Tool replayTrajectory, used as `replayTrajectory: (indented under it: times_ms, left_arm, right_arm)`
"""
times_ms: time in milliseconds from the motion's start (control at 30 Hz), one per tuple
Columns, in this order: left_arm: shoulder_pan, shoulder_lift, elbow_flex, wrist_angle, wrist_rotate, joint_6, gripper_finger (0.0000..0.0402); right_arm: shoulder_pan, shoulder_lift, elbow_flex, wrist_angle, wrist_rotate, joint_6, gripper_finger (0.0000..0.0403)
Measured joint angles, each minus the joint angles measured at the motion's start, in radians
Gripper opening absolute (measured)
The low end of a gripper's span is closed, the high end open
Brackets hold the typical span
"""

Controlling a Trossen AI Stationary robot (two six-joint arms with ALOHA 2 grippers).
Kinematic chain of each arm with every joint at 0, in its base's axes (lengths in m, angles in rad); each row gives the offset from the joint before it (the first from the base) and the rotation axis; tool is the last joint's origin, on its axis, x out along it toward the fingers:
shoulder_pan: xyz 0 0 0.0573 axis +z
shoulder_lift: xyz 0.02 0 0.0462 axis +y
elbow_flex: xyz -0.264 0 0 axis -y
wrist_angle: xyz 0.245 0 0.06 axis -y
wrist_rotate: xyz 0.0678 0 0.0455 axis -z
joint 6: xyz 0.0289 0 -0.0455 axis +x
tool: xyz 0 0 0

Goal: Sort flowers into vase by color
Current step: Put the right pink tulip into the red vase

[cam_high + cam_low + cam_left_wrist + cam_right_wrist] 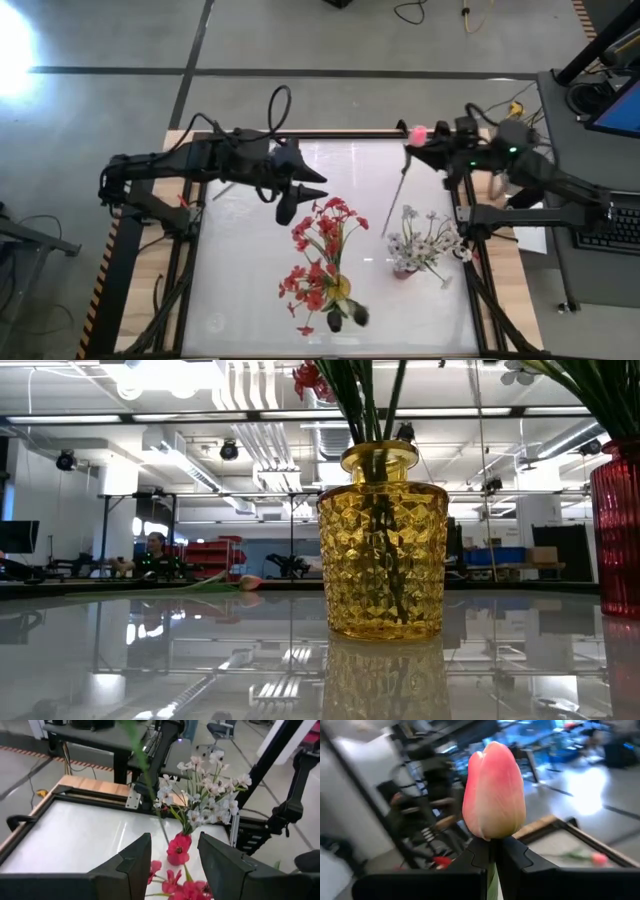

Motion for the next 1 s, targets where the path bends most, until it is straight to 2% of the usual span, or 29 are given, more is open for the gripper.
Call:
replayTrajectory:
  times_ms: [133, 333, 600, 833, 1000]
  left_arm:
    - [0.000, 0.019, 0.000, 0.044, 0.000, -0.045, 0.0152]
    - [0.000, 0.024, 0.000, 0.142, 0.000, -0.090, 0.0152]
    - [-0.001, 0.022, 0.000, 0.201, 0.001, -0.125, 0.0152]
    - [-0.001, 0.022, 0.000, 0.214, 0.000, -0.128, 0.0152]
    - [-0.001, 0.022, 0.000, 0.233, 0.000, -0.109, 0.0152]
  right_arm:
    - [0.000, 0.001, 0.109, -0.097, -0.119, -0.076, 0.0013]
    - [0.000, 0.001, 0.200, -0.187, -0.218, -0.143, 0.0013]
    - [0.000, -0.001, 0.237, -0.185, -0.231, -0.166, 0.0013]
    - [0.000, 0.018, 0.310, -0.183, -0.356, -0.133, 0.0013]
    - [0.000, 0.029, 0.329, -0.181, -0.364, -0.122, 0.0013]
